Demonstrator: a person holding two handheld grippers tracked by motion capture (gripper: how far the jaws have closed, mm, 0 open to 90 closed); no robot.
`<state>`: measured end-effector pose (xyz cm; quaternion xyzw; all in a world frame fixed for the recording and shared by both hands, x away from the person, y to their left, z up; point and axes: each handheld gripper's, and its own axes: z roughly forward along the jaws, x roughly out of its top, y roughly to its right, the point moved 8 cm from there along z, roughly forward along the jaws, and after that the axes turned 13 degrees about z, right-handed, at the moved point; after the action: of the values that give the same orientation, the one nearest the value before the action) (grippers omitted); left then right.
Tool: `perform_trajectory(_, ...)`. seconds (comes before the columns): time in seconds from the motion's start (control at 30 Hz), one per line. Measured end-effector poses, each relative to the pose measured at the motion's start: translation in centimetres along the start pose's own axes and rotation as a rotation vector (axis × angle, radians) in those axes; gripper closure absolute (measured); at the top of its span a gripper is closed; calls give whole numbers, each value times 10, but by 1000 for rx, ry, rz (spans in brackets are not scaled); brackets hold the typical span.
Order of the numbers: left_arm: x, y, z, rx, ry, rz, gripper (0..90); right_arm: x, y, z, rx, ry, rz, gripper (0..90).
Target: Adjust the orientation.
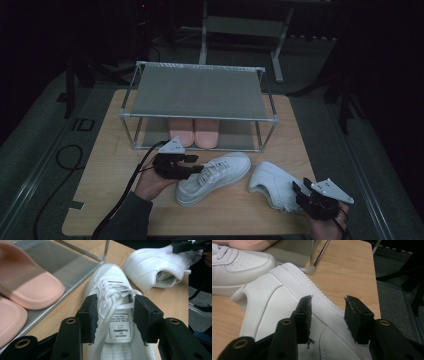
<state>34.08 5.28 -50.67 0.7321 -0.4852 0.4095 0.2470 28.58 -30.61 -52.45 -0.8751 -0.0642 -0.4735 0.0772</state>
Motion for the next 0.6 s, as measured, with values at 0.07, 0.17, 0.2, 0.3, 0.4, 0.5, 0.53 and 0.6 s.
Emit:
perform_trajectory(0.07,-1,-3,-1,20,5,-1,546,1,-1,-2,5,7,4,629)
perform_trajectory(0.17,-2,-8,-4,68,27,7,553,2,-2,-6,10,10,2,694)
perform_trajectory(0.2,-2,-9,-5,67,33,-1,555,2,-3,-7,15,9,-1,720)
perform_trajectory(0.3,-5,-13,-7,81,30,-4,554,4,-5,-13,21,15,-11,820)
perform_trajectory(0.4,-7,-16,-9,86,33,-15,555,4,-5,-16,17,12,-26,879)
perform_trajectory(0.5,-9,-19,-10,95,28,-18,554,3,-5,-18,14,4,-31,890)
perform_trajectory(0.53,-10,-20,-11,98,28,-22,551,0,-5,-19,12,-4,-41,893)
perform_trajectory(0.6,-11,-22,-11,110,23,-25,550,-3,-3,-21,6,-17,-43,893)
